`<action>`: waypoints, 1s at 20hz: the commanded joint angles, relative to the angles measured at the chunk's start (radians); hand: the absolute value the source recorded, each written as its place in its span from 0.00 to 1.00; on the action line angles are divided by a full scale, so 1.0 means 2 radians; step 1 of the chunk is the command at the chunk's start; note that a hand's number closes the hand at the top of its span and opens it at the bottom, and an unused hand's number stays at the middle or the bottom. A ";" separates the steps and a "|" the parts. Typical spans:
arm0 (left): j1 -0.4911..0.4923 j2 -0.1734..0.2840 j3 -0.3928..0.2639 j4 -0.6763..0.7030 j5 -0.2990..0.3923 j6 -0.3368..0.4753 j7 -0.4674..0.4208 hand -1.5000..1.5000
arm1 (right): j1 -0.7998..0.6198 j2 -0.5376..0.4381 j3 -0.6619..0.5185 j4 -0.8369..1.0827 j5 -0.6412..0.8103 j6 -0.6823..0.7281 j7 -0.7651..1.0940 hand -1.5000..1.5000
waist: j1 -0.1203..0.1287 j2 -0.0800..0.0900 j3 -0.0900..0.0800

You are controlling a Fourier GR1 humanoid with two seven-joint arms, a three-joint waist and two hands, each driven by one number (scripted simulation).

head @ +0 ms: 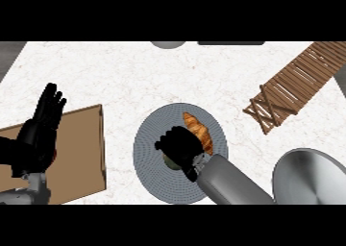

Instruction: Pick the squash from the placemat and place it in the tiered shelf

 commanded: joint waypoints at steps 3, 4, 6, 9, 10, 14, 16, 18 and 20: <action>-0.015 -0.002 0.014 0.017 0.000 -0.015 -0.005 0.50 | -0.007 0.005 0.025 0.054 0.039 -0.066 -0.036 1.00 | 0.001 0.002 0.000; -0.010 -0.009 0.009 0.014 -0.004 -0.009 -0.005 0.50 | -0.007 0.005 0.038 0.060 0.040 -0.096 -0.033 1.00 | 0.003 0.002 0.000; -0.010 -0.009 0.015 0.023 -0.007 -0.014 -0.018 0.50 | -0.015 0.005 0.031 0.044 0.045 -0.094 -0.037 1.00 | 0.002 0.002 0.000; -0.008 -0.015 0.004 -0.008 -0.017 -0.005 0.024 0.50 | -0.035 0.005 0.015 0.050 0.033 -0.107 -0.049 1.00 | 0.003 0.001 0.001; -0.023 -0.005 0.021 0.019 -0.011 -0.019 0.000 0.50 | -0.036 0.005 0.037 0.027 0.005 -0.094 -0.035 1.00 | 0.003 0.002 0.000; 0.007 -0.003 0.033 -0.001 -0.004 -0.003 0.006 0.50 | 0.096 -0.210 -0.057 -0.049 -0.035 -0.110 -0.149 1.00 | -0.036 -0.005 0.001; 0.023 -0.005 0.033 -0.001 -0.010 0.003 -0.001 0.50 | 0.112 -0.276 -0.113 -0.032 -0.074 -0.119 -0.190 1.00 | -0.049 -0.004 0.002; 0.020 -0.007 0.034 -0.009 -0.005 0.001 0.000 0.50 | 0.154 -0.315 -0.145 -0.047 -0.128 -0.113 -0.249 1.00 | -0.044 -0.005 0.001; 0.015 0.004 0.041 0.010 -0.009 -0.007 -0.015 0.50 | 0.166 -0.363 -0.182 -0.054 -0.178 -0.093 -0.319 1.00 | -0.042 -0.002 0.000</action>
